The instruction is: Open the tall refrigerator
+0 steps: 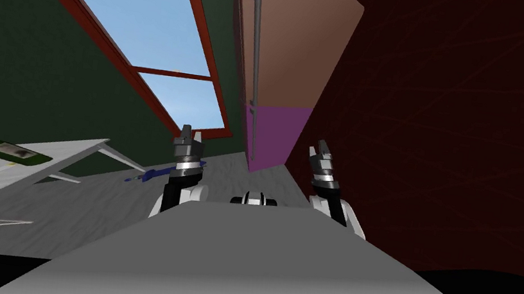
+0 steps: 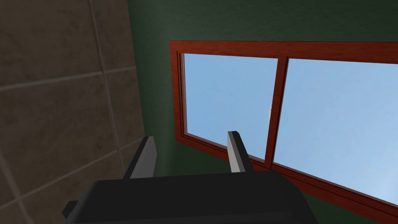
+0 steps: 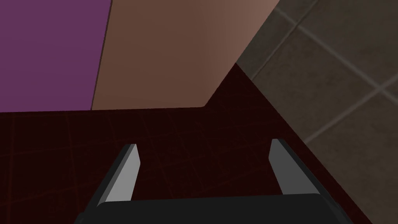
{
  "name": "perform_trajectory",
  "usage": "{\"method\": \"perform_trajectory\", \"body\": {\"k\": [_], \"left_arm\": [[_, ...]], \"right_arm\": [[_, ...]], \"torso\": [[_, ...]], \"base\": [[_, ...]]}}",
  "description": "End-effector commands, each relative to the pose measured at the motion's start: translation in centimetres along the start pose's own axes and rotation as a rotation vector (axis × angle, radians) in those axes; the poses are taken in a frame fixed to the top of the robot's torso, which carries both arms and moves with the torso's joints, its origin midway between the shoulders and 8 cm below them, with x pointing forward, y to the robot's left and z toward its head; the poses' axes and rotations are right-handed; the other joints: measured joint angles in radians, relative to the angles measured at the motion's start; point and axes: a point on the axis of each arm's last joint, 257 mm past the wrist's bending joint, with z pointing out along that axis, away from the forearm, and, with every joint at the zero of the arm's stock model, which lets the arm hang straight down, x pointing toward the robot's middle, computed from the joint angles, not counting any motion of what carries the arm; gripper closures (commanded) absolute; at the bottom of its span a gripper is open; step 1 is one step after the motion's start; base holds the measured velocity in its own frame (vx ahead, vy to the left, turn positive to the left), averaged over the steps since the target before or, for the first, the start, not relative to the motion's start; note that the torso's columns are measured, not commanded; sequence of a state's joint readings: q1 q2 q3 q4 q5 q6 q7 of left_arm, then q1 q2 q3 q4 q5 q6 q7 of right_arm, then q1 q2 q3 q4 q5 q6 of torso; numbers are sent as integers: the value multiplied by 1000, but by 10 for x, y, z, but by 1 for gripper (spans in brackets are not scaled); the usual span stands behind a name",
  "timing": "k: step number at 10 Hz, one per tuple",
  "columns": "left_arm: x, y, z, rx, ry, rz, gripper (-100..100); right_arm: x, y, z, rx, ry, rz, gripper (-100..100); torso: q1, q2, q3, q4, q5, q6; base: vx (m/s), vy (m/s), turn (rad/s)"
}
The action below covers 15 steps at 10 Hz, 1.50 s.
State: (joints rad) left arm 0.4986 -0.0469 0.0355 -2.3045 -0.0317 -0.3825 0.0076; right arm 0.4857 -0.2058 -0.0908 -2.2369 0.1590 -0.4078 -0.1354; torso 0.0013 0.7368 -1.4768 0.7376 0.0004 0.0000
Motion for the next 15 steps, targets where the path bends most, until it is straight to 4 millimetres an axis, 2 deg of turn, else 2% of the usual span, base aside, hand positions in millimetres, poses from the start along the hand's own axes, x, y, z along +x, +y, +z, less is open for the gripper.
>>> {"method": "perform_trajectory", "body": {"k": [1, 2, 4, 5, 7, 8, 10, 11, 13, 14, 15], "left_arm": [[0, 0, 0, 0, 0, 0, 0], [0, 0, 0, 0, 0, 0, 0], [0, 0, 0, 0, 0, 0, 0], [0, 0, 0, 0, 0, 0, 0], [0, 0, 0, 0, 0, 0, 0], [0, 0, 0, 0, 0, 0, 0], [0, 0, 0, 0, 0, 0, 0], [0, 0, 0, 0, 0, 0, 0], [0, 0, 0, 0, 0, 0, 0], [0, 0, 0, 0, 0, 0, 0], [0, 0, 0, 0, 0, 0, 0]], "right_arm": [[-2, -22, -6, 54, 75, -149, -100], [-2, -22, -6, 52, 84, -154, -100], [-7, -40, -11, 94, 145, -286, -100], [-7, -40, -11, 92, 152, -290, -100], [-16, -59, -17, 132, 213, -431, -100], [-16, -59, -16, 130, 222, -436, -100], [-29, -77, -21, 166, 282, -581, -100], [-29, -77, -21, 163, 292, -587, -100], [-45, -94, -25, 197, 348, -729, -100], [-45, -94, -24, 192, 360, -738, -100], [-54, -102, -25, 206, 391, -810, -100]], "torso": [[-1, 2, 1, 0, 0, 0], [-1, 2, 2, 1, 0, 0], [-4, 1, 1, 1, -1, 0], [1, -1, 0, 0, 0, 0], [-2, 2, 1, 1, -1, 0], [0, 0, 0, 0, 0, 0], [-1, 2, 1, 1, 0, 0], [2, 2, 1, 1, 0, 0], [-3, 1, 1, 0, -1, 0], [0, 0, 0, 0, 0, 0], [-2, 1, 0, 0, 0, 0]], "base": [[52, 184, -66], [30, 127, -29], [67, 143, -60], [44, 132, -36], [52, 140, -66], [51, 141, -37], [40, 176, -56], [33, 164, -50], [52, 168, -61], [52, 153, -37], [48, 151, -35]]}}
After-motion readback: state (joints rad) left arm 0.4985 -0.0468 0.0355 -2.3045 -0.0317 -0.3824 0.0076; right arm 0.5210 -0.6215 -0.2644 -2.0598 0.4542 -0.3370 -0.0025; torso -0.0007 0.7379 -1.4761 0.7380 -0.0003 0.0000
